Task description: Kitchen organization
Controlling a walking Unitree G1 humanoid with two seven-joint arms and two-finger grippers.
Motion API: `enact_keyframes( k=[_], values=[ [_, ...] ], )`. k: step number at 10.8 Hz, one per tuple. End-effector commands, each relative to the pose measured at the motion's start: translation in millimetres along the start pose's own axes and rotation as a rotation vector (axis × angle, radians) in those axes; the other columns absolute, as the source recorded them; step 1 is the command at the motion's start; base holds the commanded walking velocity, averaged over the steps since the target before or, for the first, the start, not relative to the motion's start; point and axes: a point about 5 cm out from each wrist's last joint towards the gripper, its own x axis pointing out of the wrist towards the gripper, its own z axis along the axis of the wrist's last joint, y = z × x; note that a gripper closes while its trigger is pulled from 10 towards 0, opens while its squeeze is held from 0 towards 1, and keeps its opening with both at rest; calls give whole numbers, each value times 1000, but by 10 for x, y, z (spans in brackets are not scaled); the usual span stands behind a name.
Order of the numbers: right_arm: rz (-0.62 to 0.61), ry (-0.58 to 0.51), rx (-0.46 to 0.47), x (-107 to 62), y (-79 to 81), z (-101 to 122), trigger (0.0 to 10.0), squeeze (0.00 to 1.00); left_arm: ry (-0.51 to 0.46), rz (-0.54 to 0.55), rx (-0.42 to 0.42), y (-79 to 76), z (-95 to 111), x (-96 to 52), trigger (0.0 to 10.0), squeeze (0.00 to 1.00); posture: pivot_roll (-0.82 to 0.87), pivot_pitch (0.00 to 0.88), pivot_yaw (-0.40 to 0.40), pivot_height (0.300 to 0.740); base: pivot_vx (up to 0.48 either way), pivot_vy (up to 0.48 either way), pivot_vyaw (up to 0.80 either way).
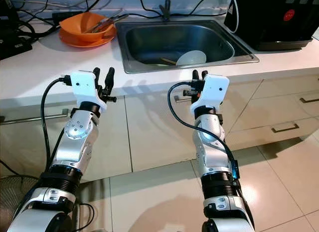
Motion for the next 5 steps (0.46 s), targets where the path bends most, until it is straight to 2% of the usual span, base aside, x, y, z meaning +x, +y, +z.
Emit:
enact_keyframes(
  k=[1,3,4,5],
  values=[
    [-5,-10,10,23,3,22,10000,0,5,-13,-2,-16,8,10,10000,0,2,4,-31,740,0,0,0],
    [-1,-13,-1,14,24,17,10000,0,12,-9,-3,5,7,17,10000,0,5,5,-26,740,0,0,0],
    [1,-18,-3,19,33,22,10000,0,16,-6,-1,16,7,23,10000,0,6,7,-23,740,0,0,725],
    [1,-19,-1,18,37,21,10000,0,18,-3,1,24,8,28,10000,0,5,9,-21,740,244,0,744]
  ],
)
